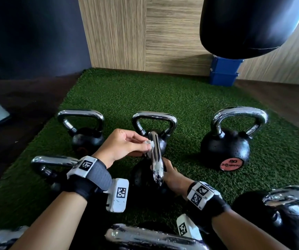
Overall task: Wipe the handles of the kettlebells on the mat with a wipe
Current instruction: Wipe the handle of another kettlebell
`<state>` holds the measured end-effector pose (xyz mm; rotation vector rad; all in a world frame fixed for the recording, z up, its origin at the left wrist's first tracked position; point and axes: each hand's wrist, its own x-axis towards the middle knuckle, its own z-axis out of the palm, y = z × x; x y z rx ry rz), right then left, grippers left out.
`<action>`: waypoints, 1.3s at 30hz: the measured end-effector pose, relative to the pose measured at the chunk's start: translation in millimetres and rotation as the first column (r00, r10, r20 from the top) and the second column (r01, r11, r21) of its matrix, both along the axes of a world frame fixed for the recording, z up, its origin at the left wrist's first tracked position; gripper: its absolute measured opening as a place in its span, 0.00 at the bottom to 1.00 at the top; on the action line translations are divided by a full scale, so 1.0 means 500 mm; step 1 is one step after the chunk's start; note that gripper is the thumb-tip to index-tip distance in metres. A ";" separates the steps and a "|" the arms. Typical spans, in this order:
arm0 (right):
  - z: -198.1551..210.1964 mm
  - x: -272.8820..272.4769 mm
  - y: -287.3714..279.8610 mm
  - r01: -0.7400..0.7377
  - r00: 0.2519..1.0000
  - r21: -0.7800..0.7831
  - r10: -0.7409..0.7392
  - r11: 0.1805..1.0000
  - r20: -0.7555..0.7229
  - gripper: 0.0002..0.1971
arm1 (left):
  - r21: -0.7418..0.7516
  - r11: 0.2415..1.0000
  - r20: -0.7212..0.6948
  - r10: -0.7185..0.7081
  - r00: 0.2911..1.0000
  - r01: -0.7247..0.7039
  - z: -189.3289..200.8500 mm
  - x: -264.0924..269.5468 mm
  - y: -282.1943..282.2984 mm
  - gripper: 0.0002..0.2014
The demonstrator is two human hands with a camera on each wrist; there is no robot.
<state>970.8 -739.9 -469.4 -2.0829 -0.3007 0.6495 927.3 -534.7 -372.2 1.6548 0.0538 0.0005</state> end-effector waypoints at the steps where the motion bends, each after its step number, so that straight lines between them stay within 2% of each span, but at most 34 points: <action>1: -0.004 0.003 0.002 -0.003 1.000 0.023 0.003 1.000 -0.004 0.32 | 0.012 1.000 0.029 0.015 0.999 -0.015 0.001 0.000 -0.003 0.23; 3: -0.007 0.001 0.005 0.020 1.000 0.023 -0.021 1.000 0.002 0.38 | -0.014 1.000 0.015 -0.022 1.000 0.022 0.001 -0.008 -0.007 0.21; 6: -0.008 -0.004 0.008 0.071 0.997 0.021 -0.071 0.997 -0.009 0.52 | 0.033 0.981 -0.010 -0.191 0.982 0.191 0.004 -0.034 -0.002 0.16; 7: -0.013 -0.001 0.009 0.070 0.997 0.029 -0.070 0.997 -0.011 0.54 | 0.081 0.975 0.022 -0.211 0.977 0.208 0.006 -0.041 -0.001 0.16; 9: -0.017 0.006 0.008 0.058 0.998 0.029 -0.057 0.998 -0.017 0.55 | 0.179 0.972 0.107 -0.175 0.979 0.154 0.010 -0.048 -0.001 0.17; 11: -0.020 0.010 0.008 0.043 0.998 0.028 -0.041 0.999 -0.040 0.53 | 0.198 0.972 0.133 -0.156 0.979 0.128 0.008 -0.054 -0.005 0.15; 13: -0.018 0.008 0.006 0.026 0.999 0.022 -0.026 0.999 -0.025 0.47 | 0.220 0.954 0.120 -0.232 0.965 0.202 0.002 -0.065 -0.009 0.12; 15: -0.009 0.002 0.003 0.030 0.999 -0.002 -0.031 1.000 -0.023 0.46 | 0.289 0.927 0.128 -0.285 0.950 0.239 -0.005 -0.078 -0.014 0.12; 18: 0.001 -0.001 0.000 0.029 0.999 -0.041 -0.030 0.999 -0.015 0.49 | 0.308 0.940 0.220 -0.220 0.950 0.146 -0.018 -0.094 -0.017 0.12; 22: -0.003 0.002 -0.005 0.021 1.000 -0.045 -0.022 0.999 -0.005 0.40 | 0.328 0.939 0.254 -0.196 0.947 0.106 -0.047 -0.115 -0.028 0.13; 25: -0.003 0.002 -0.008 0.002 1.000 -0.052 -0.002 0.999 0.001 0.40 | 0.333 0.941 0.278 -0.158 0.947 0.059 -0.058 -0.122 -0.032 0.13; 29: -0.008 0.005 -0.009 -0.001 1.000 -0.067 0.003 0.998 0.024 0.39 | 0.299 0.951 0.239 -0.153 0.959 0.077 -0.073 -0.122 -0.031 0.12; 31: -0.009 0.005 -0.008 0.008 0.999 -0.069 -0.005 0.998 0.034 0.38 | 0.330 0.938 0.203 -0.177 0.963 0.103 -0.086 -0.118 -0.031 0.11; 35: 0.003 -0.007 -0.002 0.023 0.999 -0.061 -0.021 0.998 0.039 0.35 | 0.414 0.908 0.158 -0.134 0.978 0.057 -0.106 -0.117 -0.030 0.10; 37: 0.024 -0.012 -0.004 -0.061 0.993 -0.110 0.071 0.992 0.091 0.29 | 0.423 0.902 0.145 -0.159 0.976 0.084 -0.104 -0.119 -0.028 0.11; 39: 0.072 -0.010 -0.015 -0.223 0.954 -0.325 0.274 0.919 0.123 0.28 | 0.394 0.913 0.142 -0.177 0.974 0.108 -0.094 -0.117 -0.026 0.11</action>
